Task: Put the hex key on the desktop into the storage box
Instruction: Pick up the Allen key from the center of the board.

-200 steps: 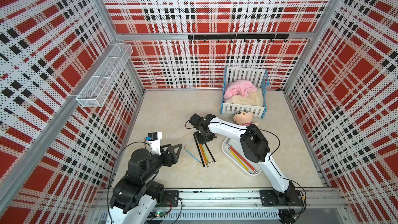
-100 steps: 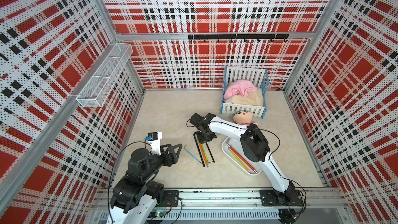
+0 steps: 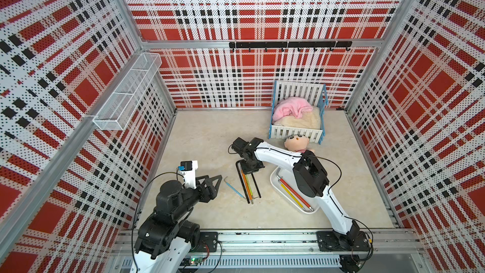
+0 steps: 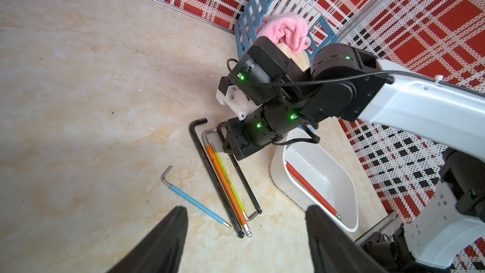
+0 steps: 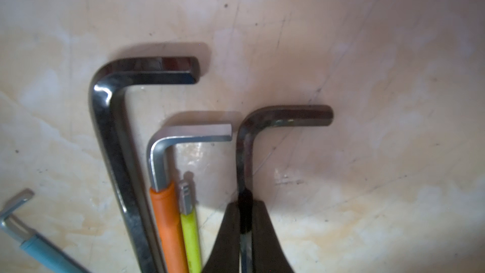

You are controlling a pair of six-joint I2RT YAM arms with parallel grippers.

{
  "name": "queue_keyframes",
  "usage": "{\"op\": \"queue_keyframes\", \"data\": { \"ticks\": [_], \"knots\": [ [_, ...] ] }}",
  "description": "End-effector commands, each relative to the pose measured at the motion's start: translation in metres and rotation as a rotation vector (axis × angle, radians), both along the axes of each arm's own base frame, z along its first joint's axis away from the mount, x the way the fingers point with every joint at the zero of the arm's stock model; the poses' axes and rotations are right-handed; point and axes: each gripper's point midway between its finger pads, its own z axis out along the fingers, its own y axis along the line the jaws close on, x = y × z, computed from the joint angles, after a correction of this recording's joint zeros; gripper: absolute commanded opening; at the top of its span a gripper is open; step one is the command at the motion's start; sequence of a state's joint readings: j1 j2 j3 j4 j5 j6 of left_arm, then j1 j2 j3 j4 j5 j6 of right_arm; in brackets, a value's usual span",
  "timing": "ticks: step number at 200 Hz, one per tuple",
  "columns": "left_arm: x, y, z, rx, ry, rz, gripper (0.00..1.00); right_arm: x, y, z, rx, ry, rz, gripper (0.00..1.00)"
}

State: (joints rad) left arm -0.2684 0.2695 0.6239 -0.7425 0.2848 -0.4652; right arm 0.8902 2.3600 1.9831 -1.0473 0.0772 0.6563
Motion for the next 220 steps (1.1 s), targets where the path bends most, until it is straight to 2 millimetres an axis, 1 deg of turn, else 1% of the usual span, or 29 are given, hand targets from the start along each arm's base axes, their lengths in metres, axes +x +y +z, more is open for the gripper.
{"op": "queue_keyframes", "data": {
  "ticks": [1,27,63,147,186,220],
  "knots": [
    [0.001,0.0,-0.003,0.009,0.002,-0.005,0.76,0.013,-0.018,0.023,-0.016,-0.052,-0.047,0.0],
    [0.001,0.0,-0.002,0.008,0.002,-0.005,0.76,0.018,-0.031,0.027,-0.022,-0.059,-0.072,0.0],
    [0.001,0.0,-0.002,0.009,0.0,-0.008,0.76,0.027,-0.039,0.04,-0.009,-0.08,-0.071,0.0],
    [0.001,0.0,-0.002,0.007,-0.001,-0.006,0.76,0.035,-0.034,0.087,0.051,-0.149,-0.031,0.0],
    [0.001,0.0,-0.001,0.009,-0.003,-0.008,0.76,0.034,-0.038,0.108,0.068,-0.175,-0.012,0.0],
    [0.001,0.0,-0.002,0.009,-0.002,-0.007,0.76,0.031,-0.045,0.128,0.083,-0.192,-0.009,0.0]
  ]
}}
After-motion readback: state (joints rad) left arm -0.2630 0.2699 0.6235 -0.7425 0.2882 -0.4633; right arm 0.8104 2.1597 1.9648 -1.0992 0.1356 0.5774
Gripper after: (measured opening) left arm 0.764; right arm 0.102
